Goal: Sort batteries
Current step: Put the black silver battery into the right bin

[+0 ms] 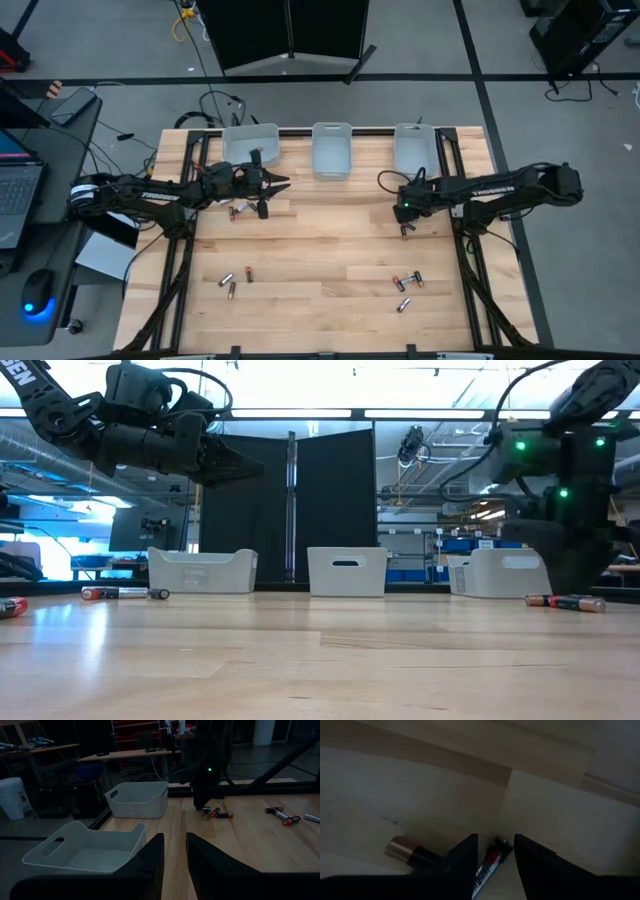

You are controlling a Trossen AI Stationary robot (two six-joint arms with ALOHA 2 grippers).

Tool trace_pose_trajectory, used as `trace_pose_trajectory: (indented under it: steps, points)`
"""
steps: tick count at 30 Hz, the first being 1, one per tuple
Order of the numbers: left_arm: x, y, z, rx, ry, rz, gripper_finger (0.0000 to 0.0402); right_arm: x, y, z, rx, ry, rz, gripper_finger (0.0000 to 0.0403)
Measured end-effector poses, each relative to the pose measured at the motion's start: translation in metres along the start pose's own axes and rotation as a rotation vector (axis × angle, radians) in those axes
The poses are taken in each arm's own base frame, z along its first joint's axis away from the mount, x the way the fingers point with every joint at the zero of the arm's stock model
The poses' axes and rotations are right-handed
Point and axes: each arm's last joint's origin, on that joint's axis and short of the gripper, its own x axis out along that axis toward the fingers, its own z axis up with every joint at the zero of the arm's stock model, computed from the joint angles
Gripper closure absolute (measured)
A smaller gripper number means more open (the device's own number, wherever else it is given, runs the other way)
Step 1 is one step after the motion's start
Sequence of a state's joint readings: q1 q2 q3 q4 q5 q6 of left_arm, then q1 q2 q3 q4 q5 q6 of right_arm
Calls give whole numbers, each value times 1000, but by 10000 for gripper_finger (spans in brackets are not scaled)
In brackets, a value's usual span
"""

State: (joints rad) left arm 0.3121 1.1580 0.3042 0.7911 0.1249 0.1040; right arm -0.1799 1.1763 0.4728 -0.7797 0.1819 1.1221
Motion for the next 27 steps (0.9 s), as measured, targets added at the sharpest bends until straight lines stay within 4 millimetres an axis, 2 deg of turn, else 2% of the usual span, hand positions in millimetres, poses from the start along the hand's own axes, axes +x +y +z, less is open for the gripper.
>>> trace_pose_trajectory:
  steps: [11,19,27]
  points:
    - [0,0,0,0,0,0,314,9,-3,-4,11,5,21,277]
    - [0,0,0,0,0,0,314,9,-3,-4,-22,4,24,344]
    - [0,0,0,0,0,0,314,-2,6,3,-80,-20,45,345]
